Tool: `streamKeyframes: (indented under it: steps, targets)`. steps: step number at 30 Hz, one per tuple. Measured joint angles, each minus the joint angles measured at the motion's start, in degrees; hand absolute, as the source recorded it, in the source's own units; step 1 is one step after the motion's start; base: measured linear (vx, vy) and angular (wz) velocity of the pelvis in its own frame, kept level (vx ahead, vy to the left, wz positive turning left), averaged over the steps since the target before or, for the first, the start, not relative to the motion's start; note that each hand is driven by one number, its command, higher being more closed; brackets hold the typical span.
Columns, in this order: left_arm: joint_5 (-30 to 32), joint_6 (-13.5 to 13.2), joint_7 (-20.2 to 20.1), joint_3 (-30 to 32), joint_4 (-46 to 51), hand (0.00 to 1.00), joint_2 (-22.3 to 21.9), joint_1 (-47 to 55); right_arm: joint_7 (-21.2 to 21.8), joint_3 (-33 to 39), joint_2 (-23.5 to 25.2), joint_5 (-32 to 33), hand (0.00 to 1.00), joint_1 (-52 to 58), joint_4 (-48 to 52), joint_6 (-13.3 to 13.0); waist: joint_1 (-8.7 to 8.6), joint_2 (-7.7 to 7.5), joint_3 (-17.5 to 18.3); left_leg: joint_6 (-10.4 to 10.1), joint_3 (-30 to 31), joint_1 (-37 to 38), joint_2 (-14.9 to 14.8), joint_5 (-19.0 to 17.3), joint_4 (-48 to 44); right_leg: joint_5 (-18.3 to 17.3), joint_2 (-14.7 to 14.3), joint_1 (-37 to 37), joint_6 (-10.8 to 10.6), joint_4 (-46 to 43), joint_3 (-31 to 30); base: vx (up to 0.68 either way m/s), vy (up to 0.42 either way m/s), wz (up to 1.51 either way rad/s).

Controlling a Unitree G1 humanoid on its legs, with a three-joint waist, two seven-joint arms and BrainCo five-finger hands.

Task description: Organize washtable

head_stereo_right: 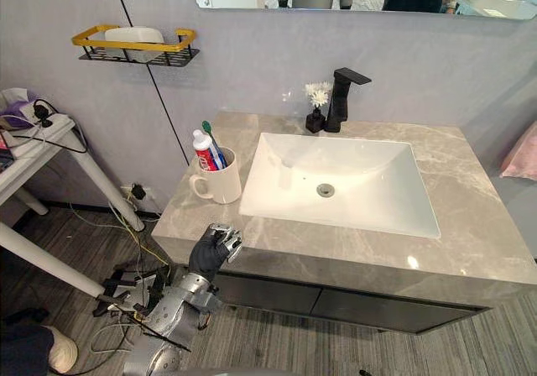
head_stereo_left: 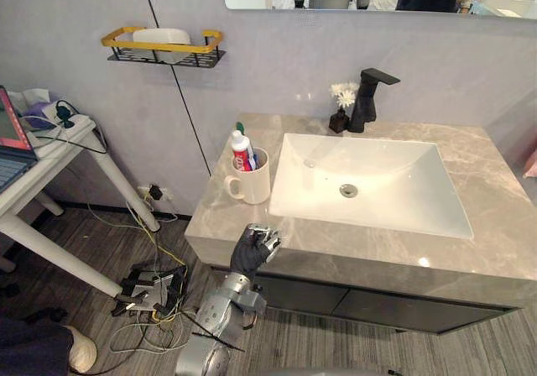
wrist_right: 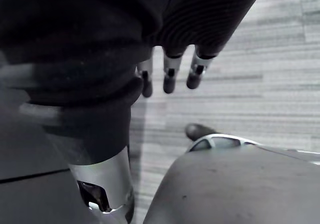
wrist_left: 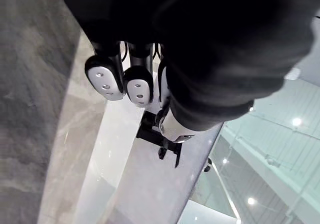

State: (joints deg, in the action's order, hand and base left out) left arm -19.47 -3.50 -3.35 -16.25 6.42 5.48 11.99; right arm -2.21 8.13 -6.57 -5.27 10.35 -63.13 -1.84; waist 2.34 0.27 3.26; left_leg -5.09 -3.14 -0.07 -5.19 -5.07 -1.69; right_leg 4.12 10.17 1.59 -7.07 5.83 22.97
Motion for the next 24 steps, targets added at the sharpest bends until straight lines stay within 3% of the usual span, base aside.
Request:
streamKeyframes:
  steps: [8,13,24]
  targets:
    - [4.07,-0.03,3.52,5.87,-2.46,1.0,0.36,-4.69,0.17,-1.57,0.32,-1.11,0.0,-0.05,1.56,0.19,-1.47,-0.81,-0.44,-0.01,-1.46,0.9,-0.03,0.03,1.28,0.3,-0.04,-0.81,0.09,0.09,-1.49,0.0,0.002,-0.11]
    - [4.01,-0.03,5.07,7.92,-2.3,1.0,0.38,-6.47,0.16,-1.56,1.17,-1.26,0.0,-0.37,1.56,0.17,-1.62,-2.15,-1.23,0.08,-1.76,1.07,0.12,-0.03,1.42,0.55,0.07,-0.89,0.43,0.13,-1.5,0.0,0.002,-0.02]
    - [2.24,-0.06,6.01,7.9,0.62,1.0,0.26,-6.46,0.15,-1.53,1.06,-2.16,0.0,-0.93,1.55,0.15,-1.76,-1.94,-1.67,0.11,-1.99,0.99,0.13,-0.05,1.44,0.55,0.05,-1.16,0.43,0.14,-1.85,0.0,-0.001,-0.01]
